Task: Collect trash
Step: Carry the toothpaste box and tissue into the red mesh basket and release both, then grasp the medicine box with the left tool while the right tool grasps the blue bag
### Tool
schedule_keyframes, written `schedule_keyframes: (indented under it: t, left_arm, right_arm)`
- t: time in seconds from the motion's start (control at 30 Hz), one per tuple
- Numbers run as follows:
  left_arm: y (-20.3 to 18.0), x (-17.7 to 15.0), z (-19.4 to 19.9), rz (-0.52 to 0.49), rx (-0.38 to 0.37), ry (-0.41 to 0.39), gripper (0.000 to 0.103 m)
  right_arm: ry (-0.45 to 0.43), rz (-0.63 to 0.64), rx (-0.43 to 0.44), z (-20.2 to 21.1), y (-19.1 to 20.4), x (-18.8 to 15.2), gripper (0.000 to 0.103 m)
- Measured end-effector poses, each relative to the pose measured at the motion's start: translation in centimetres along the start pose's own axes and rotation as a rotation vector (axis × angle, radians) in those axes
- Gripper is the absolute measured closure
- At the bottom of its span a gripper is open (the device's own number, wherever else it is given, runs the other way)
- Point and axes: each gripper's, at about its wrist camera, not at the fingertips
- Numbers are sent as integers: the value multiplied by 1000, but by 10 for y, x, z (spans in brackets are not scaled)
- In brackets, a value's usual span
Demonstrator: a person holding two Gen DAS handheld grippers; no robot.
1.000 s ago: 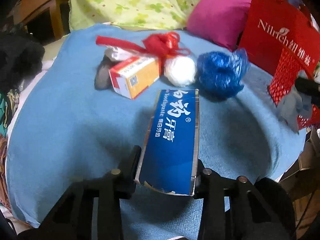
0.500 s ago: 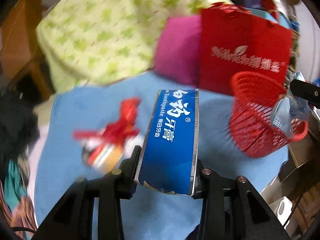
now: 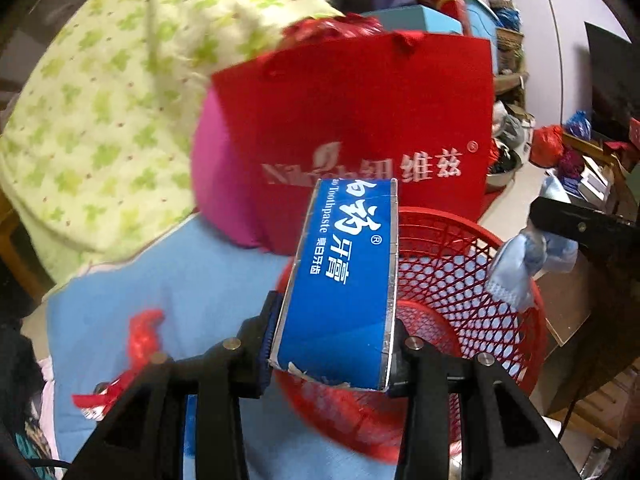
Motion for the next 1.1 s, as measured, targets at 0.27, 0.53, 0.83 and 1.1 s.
schedule_keyframes:
  t: [0.27,0.53,0.83,1.1]
  left_arm:
    - [-1,-6,-24,-3,7,61,47]
    - [21,-5,2,-18,108,-5,34]
    - [78,-15,68,15,274,-64,33]
    - [127,-37,105,84,371,-55,33]
  right_arm:
    - [72,-45,26,-28,-27,-9,69]
    - [16,-86,93,-21,-15,-14,31]
    - [-64,-19,168,14,36,-4,31]
    - [-54,56,261,25,100,-11,31]
Point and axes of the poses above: each gripper's, at about its wrist camera, not at the fingertips, and z roughly against the way its jaws point, y to its left, x to its top, and after that the axes turned 9 degrees about -y, right-handed
